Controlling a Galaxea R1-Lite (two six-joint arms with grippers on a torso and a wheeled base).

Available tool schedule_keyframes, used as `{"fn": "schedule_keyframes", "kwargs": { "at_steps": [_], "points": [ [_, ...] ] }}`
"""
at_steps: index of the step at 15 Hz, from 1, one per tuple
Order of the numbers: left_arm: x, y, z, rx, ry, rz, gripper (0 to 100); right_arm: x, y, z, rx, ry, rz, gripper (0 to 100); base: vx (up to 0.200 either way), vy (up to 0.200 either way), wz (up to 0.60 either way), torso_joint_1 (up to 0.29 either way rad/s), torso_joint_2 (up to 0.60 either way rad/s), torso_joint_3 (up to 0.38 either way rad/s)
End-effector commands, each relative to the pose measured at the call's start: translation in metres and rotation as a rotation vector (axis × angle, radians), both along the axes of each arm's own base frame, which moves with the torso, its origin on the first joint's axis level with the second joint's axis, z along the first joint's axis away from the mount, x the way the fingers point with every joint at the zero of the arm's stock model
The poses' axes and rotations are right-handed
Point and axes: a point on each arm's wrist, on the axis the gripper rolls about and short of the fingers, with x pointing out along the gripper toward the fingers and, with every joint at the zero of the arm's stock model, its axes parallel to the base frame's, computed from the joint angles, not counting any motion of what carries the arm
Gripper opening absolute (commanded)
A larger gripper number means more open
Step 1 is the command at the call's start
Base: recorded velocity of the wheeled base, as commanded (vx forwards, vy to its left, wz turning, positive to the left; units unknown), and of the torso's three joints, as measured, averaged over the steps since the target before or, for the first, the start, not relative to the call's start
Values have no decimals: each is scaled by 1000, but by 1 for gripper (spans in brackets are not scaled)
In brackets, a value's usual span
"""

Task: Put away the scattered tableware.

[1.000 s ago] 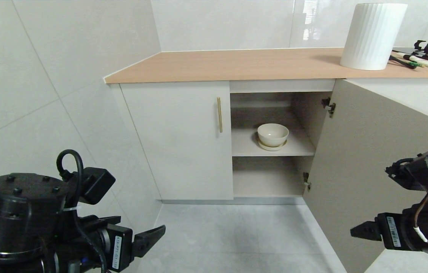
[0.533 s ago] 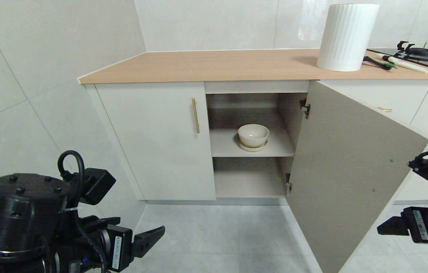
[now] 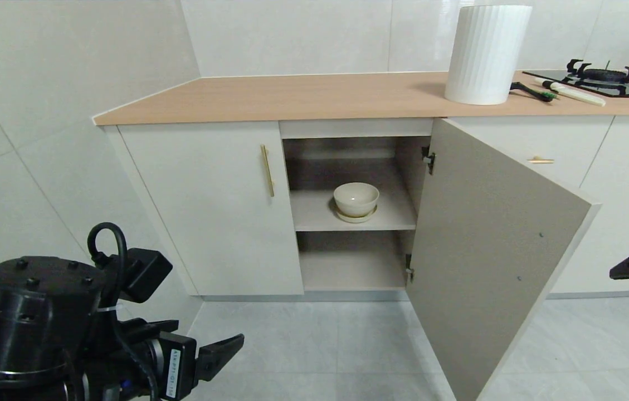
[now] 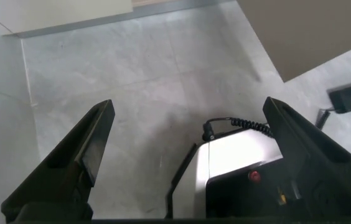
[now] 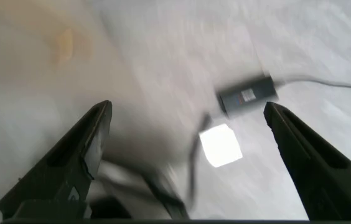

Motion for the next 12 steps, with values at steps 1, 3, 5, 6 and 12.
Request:
{"fn": "schedule_keyframes", "kwargs": {
  "at_steps": [1,3,5,6,12],
  "points": [
    [0,0,0,0,1,1,100,22,-1,-18,36,15,-36,100,0,0,0,0,0,0],
    [0,0,0,-1,0,1,100,37,0,-28,53,-16,-60,100,0,0,0,0,0,0],
    [0,0,0,-2,1,0,100,46,5,-33,76,-48,-71,100,0,0,0,0,0,0],
    [0,0,0,-2,1,0,100,51,10,-35,102,-72,-77,100,0,0,0,0,0,0],
    [0,0,1,-5,-6,1,100,55,35,-40,158,-108,-36,100,0,0,0,0,0,0]
  ]
}}
